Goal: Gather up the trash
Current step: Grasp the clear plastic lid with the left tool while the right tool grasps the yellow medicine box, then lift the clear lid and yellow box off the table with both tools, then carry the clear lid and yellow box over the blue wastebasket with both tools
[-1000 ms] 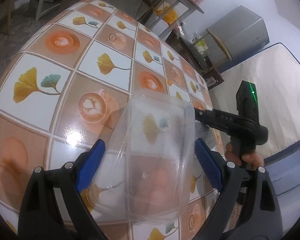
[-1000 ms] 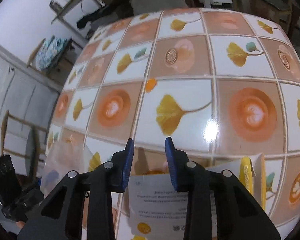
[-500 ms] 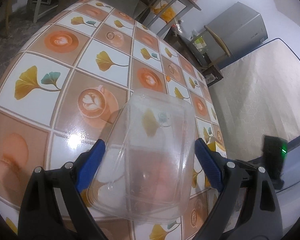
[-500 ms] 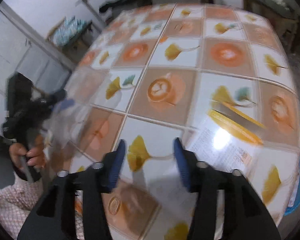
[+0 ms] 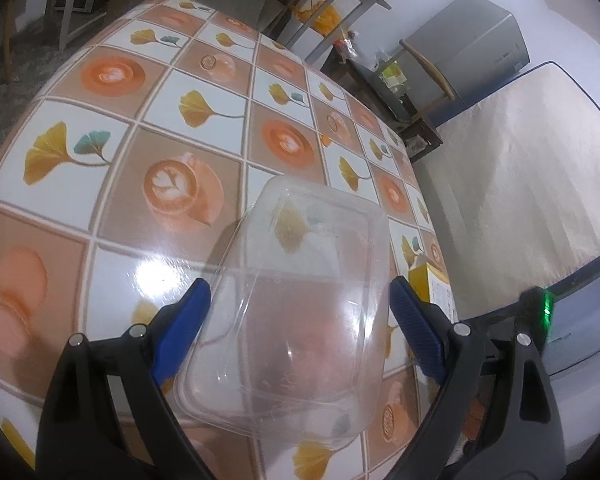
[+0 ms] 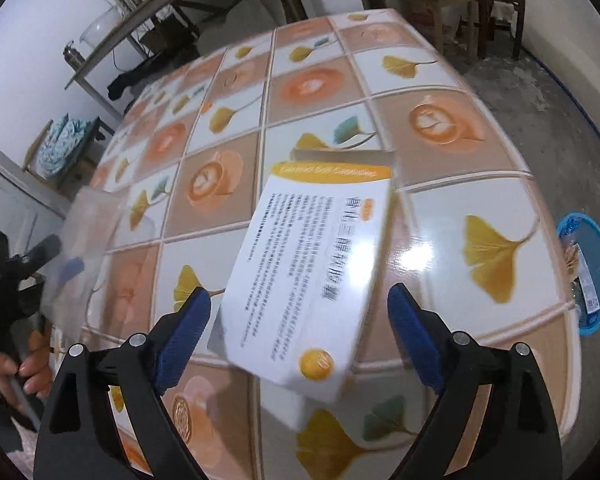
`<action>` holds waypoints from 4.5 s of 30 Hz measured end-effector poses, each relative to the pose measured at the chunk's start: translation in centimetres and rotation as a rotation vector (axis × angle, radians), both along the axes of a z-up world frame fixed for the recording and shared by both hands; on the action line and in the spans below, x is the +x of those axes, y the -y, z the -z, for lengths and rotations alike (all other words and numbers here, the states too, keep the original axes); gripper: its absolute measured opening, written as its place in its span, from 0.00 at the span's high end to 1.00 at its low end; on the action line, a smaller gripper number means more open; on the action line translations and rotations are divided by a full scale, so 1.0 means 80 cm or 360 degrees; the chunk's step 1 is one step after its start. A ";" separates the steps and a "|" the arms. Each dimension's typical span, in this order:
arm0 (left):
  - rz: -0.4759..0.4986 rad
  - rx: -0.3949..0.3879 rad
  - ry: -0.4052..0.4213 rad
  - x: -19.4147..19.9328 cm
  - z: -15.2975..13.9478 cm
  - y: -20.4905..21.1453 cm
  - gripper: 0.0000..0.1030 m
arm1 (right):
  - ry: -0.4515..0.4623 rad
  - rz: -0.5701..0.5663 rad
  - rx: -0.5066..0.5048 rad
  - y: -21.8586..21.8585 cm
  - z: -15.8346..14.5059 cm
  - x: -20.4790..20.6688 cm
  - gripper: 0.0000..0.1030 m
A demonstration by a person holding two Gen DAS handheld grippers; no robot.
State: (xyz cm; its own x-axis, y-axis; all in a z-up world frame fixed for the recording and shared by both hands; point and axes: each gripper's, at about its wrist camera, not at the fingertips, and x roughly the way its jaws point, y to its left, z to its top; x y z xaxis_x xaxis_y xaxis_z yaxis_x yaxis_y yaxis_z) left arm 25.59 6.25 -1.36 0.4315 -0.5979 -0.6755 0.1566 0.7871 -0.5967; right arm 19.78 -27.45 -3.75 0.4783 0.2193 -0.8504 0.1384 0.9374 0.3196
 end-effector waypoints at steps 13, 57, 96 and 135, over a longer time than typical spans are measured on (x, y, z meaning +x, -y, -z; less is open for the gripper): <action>0.0239 0.0386 0.0195 -0.029 -0.010 0.057 0.14 | 0.0013 -0.0047 -0.0315 -0.035 0.005 0.014 0.15; 0.0365 0.0906 0.0402 -0.076 0.013 0.116 0.16 | 0.0116 -0.0070 -0.0261 -0.033 0.002 -0.034 0.24; 0.0375 0.0905 0.0529 -0.089 -0.009 0.125 0.16 | 0.0290 0.0030 -0.0172 -0.010 -0.031 -0.065 0.27; 0.1486 0.0436 0.0443 -0.092 -0.103 0.573 0.17 | 0.0513 0.1174 -0.0104 0.354 -0.036 -0.334 0.27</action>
State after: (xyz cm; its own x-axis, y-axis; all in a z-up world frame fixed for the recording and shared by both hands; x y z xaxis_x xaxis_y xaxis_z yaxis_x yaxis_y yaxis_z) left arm 18.23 -39.59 6.85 0.0335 -0.6163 -0.7868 0.8858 0.3830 -0.2623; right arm -6.94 -55.77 -0.86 0.7042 -0.2940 -0.6462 0.6392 0.6588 0.3968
